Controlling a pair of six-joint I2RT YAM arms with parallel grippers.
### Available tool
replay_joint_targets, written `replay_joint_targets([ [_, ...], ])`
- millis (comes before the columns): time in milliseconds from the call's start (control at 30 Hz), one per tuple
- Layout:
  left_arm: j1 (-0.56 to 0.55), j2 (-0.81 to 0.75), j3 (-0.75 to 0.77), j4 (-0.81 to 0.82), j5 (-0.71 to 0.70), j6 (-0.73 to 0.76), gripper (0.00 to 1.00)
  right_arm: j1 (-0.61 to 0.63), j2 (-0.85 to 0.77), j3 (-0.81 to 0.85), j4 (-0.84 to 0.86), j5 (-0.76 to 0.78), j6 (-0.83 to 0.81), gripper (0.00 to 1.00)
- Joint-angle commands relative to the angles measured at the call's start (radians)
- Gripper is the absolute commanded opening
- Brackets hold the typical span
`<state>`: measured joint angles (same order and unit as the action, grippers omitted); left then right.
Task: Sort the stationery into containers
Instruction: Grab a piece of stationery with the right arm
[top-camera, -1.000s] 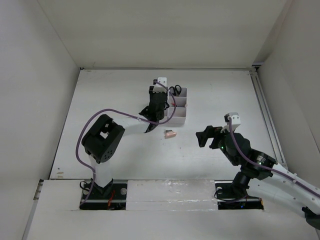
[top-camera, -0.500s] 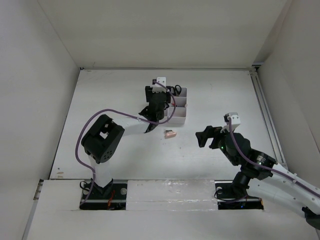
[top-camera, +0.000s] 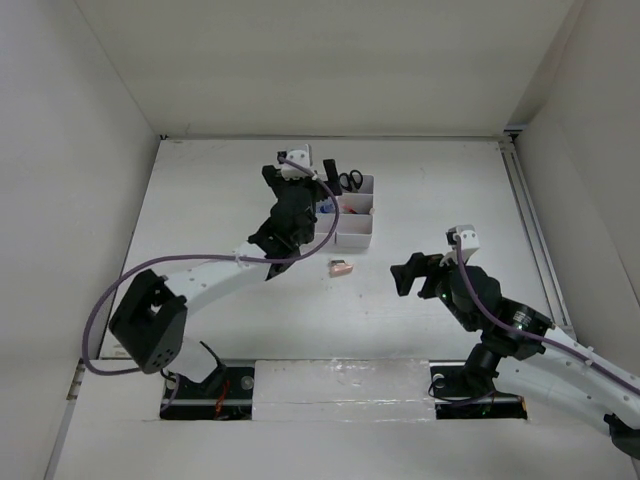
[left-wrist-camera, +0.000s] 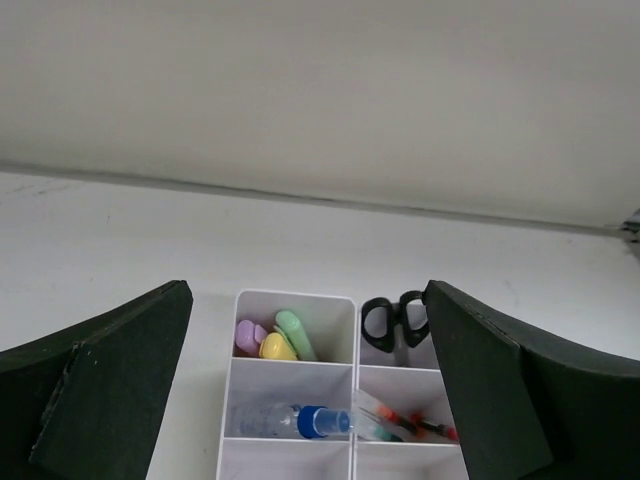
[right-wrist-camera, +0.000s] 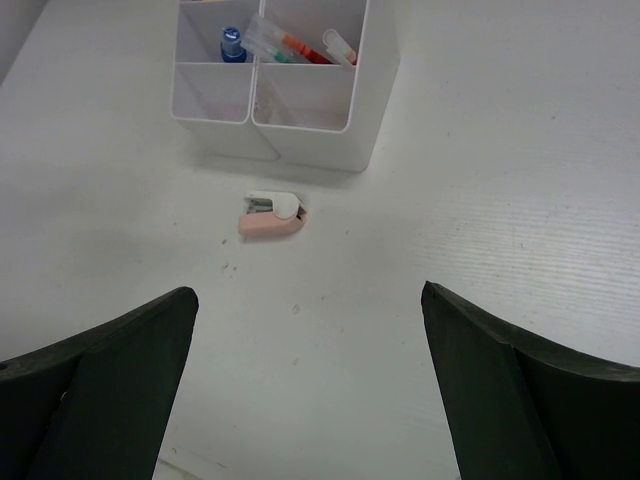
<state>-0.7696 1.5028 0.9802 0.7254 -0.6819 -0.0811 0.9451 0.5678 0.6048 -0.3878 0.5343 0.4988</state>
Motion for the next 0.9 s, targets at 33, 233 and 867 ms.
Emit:
replay_joint_targets([
  [33,-0.008,-0.142,-0.006,-0.147,0.008,-0.094,1.0,0.011,-0.011,0.001,0.066,-0.025,-0.017,1.0],
  [233,-0.008,-0.222,0.003,-0.454,0.081,-0.276,1.0,0.011,0.044,-0.008,0.086,-0.068,-0.04,1.0],
  [867,-0.008,-0.519,-0.291,-0.813,0.203,-0.606,1.0,-0.092,0.768,0.15,0.512,-0.717,-0.73,1.0],
])
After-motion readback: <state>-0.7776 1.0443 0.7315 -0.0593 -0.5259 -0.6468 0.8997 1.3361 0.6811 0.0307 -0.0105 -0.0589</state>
